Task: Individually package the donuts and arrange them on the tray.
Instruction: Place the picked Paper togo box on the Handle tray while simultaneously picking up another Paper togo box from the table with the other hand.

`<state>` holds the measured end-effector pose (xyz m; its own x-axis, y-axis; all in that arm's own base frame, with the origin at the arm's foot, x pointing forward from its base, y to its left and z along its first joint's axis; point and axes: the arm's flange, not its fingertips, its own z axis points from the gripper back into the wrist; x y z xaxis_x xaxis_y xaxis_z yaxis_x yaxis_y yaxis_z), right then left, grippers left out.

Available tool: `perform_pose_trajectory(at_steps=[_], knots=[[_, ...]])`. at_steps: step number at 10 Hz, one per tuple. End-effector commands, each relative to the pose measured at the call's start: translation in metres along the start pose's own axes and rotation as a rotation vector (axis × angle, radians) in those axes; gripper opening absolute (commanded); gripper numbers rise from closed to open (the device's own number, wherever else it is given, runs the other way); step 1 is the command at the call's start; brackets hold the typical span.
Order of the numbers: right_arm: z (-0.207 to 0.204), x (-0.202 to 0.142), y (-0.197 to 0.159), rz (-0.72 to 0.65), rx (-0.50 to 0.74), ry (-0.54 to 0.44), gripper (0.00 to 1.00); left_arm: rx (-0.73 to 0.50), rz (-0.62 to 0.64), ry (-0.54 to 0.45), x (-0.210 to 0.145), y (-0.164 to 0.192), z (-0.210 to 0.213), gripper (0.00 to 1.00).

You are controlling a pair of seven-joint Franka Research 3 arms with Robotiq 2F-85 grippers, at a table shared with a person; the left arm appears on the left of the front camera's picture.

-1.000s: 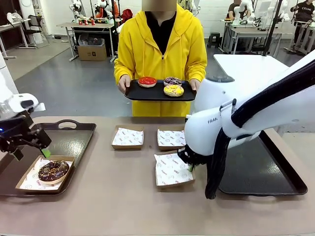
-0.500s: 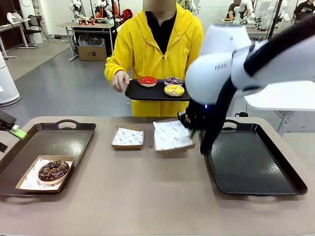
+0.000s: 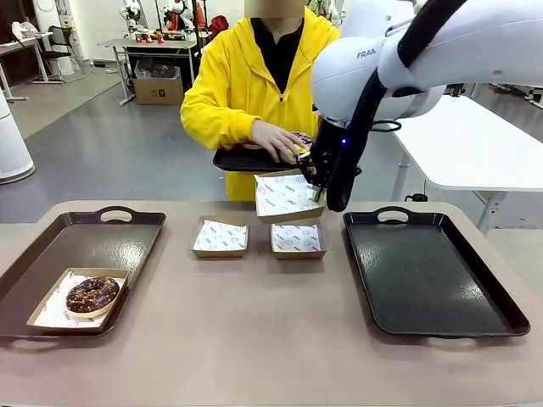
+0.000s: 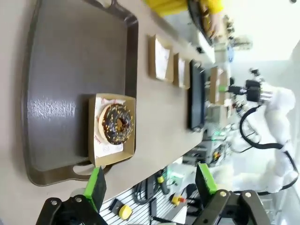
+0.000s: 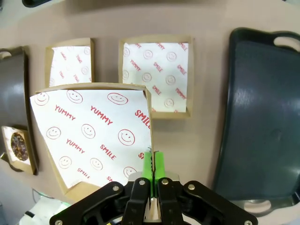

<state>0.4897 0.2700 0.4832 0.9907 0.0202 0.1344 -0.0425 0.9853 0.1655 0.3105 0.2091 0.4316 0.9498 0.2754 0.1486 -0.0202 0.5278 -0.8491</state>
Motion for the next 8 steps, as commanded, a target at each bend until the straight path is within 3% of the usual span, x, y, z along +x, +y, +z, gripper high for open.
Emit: perform_pose_trajectory(at_steps=[1, 4, 6, 8], knots=[[-0.007, 0.02, 0.003, 0.007, 0.038, 0.03, 0.0, -0.115, 0.0, -0.061, 0.008, 0.021, 0.021, 1.0], [-0.017, 0.039, 0.008, 0.035, 0.033, 0.015, 0.0, -0.144, 0.079, -0.076, 0.002, 0.049, 0.042, 1.0], [-0.022, 0.042, 0.011, 0.02, 0.001, 0.011, 0.0, -0.091, 0.103, -0.053, 0.003, 0.054, 0.04, 1.0], [-0.025, 0.042, 0.013, 0.003, -0.062, 0.008, 0.0, -0.123, 0.105, -0.071, -0.005, 0.051, 0.039, 1.0]])
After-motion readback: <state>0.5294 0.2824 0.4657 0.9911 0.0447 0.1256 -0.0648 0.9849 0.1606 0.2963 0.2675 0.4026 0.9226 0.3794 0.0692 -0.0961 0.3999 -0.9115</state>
